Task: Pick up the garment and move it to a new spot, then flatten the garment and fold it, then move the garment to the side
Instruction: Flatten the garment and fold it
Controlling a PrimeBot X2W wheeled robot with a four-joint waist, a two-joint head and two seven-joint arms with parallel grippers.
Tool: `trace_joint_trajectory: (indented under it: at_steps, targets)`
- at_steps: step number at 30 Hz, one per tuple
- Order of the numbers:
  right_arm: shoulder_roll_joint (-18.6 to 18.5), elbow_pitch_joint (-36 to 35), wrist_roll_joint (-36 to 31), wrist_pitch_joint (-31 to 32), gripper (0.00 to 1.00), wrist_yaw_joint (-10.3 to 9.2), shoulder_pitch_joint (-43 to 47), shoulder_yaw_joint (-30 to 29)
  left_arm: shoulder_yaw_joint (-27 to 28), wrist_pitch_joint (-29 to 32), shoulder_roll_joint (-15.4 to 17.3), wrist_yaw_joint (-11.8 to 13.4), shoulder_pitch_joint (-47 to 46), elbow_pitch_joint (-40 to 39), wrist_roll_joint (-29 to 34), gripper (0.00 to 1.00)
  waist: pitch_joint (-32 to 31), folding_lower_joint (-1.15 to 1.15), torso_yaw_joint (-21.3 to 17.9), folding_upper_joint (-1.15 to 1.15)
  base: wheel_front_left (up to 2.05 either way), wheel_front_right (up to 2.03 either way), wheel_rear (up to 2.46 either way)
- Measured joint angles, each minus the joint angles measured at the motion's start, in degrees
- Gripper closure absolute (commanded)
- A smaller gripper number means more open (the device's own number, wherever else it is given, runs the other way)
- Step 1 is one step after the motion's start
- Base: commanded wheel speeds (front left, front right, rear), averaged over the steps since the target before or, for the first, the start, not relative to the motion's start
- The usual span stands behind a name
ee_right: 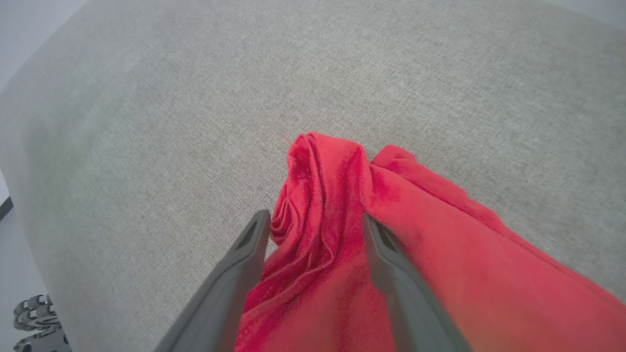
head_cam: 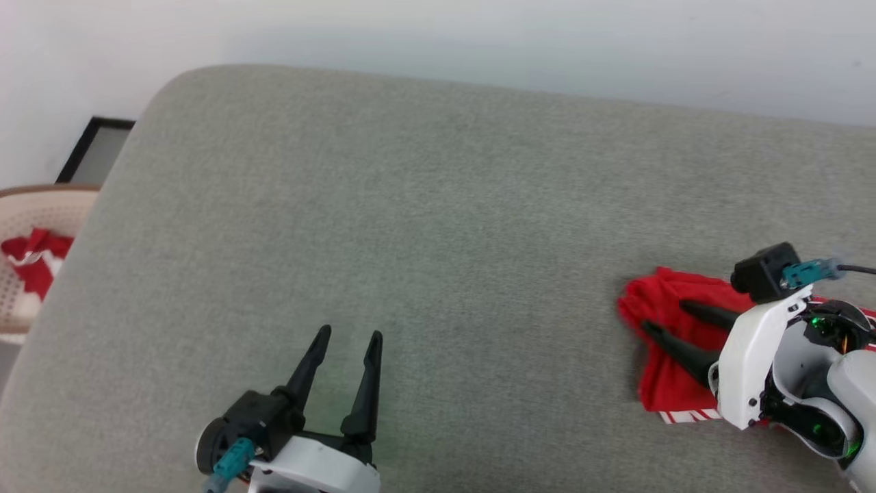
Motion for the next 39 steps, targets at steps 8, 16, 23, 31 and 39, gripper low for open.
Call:
trace_joint_trajectory:
  at_steps: [8,16,23,31,39]
  targets:
    - [-2.97,-1.05,4.27,-5.65,0.00,0.00,-0.23,-1.75,0.05,0.00,1.38,0.00,0.79,0.08,-0.01,0.00,-2.05,0.00,-4.18,0.00,0.00,0.00,0.00]
    - [-2.20,3.34,6.39,-17.53,0.00,0.00,-0.16,-5.00,-0.10,0.00,2.91,0.00,0.68,1.55,-1.22,0.00,-3.33,0.00,-9.46,0.00,0.00,0.00,0.00]
    - [2.85,12.17,1.74,-30.37,0.00,0.00,1.25,-4.16,3.57,0.00,3.89,0.00,0.82,2.34,-1.83,0.00,-4.55,0.00,-13.52,0.00,0.00,0.00,0.00]
    - [7.72,10.03,-7.55,-32.00,0.00,-0.01,6.75,-17.20,9.00,0.00,3.21,0.00,4.95,0.11,0.80,0.00,-7.23,0.00,-15.90,0.00,0.00,0.00,0.00]
    - [11.48,2.00,-19.62,-32.00,0.00,0.00,19.46,-30.78,10.67,0.00,2.07,-0.01,10.28,-4.36,2.71,0.00,-9.39,0.00,-14.45,0.00,0.00,0.00,0.00]
